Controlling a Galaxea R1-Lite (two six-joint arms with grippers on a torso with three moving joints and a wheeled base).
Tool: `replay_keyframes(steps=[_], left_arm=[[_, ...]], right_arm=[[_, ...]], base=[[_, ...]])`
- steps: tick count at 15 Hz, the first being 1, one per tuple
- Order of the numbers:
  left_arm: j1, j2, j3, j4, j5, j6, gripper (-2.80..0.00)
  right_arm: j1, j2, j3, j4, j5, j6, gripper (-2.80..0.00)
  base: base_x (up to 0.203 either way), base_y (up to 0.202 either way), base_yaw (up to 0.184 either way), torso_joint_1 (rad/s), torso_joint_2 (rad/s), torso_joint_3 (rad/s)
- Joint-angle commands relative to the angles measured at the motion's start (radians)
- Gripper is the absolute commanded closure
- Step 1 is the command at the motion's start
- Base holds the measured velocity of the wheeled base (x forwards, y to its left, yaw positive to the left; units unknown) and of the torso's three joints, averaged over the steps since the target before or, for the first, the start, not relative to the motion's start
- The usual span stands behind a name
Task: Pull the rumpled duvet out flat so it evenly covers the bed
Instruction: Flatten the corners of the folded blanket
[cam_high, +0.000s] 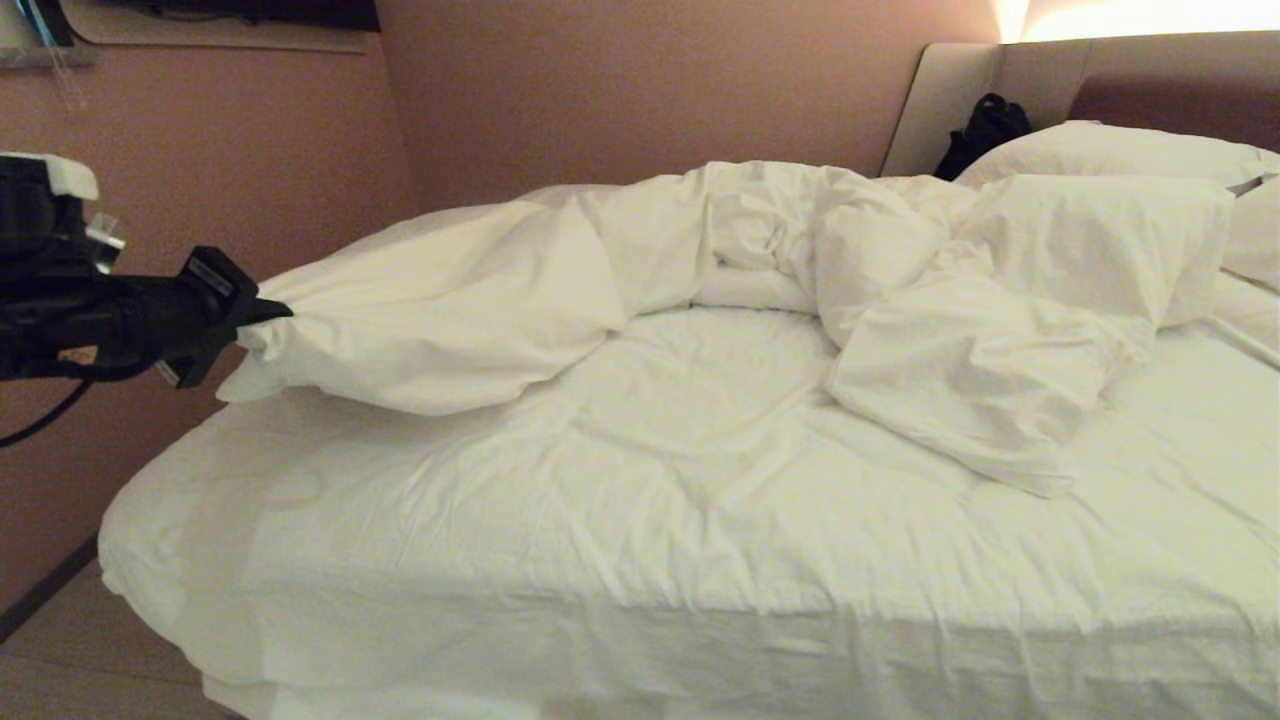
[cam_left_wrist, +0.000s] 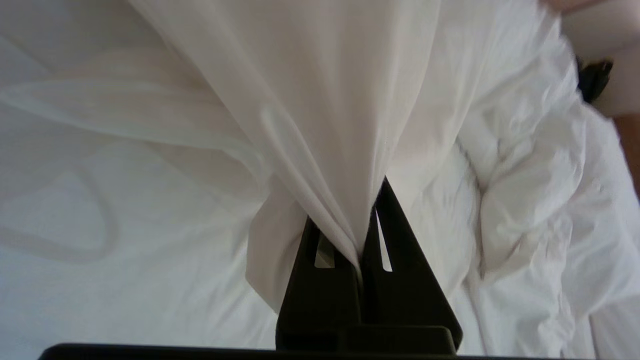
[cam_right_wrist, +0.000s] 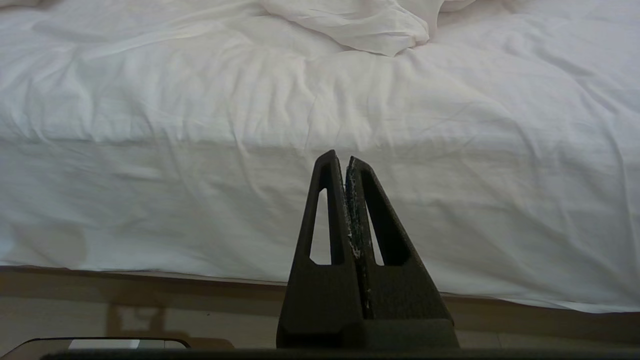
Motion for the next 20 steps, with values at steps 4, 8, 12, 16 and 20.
replay_keyframes(steps=[4, 8, 12, 16, 20], left_arm=[[0.137, -0.009, -0.057, 0.008, -0.004, 0.020, 0.00], [0.205, -0.008, -0.107, 0.055, -0.008, 0.026, 0.00], [0.220, -0.031, -0.113, 0.072, -0.008, 0.031, 0.00], [0.251, 0.020, -0.174, 0.169, -0.001, 0.084, 0.00], [0.306, 0.108, -0.253, 0.217, 0.004, 0.097, 0.00]], right_arm=[[0.000, 0.000, 0.000, 0.000, 0.000, 0.000, 0.00], [0.000, 0.000, 0.000, 0.000, 0.000, 0.000, 0.00], [0.000, 0.000, 0.000, 0.000, 0.000, 0.000, 0.00], [0.000, 0.000, 0.000, 0.000, 0.000, 0.000, 0.00], [0.000, 0.000, 0.000, 0.000, 0.000, 0.000, 0.00]], base=[[0.000, 0.000, 0.000, 0.000, 0.00, 0.000], [0.000, 0.000, 0.000, 0.000, 0.00, 0.000], [0.000, 0.000, 0.000, 0.000, 0.00, 0.000], [0.000, 0.000, 0.000, 0.000, 0.00, 0.000], [0.000, 0.000, 0.000, 0.000, 0.00, 0.000]])
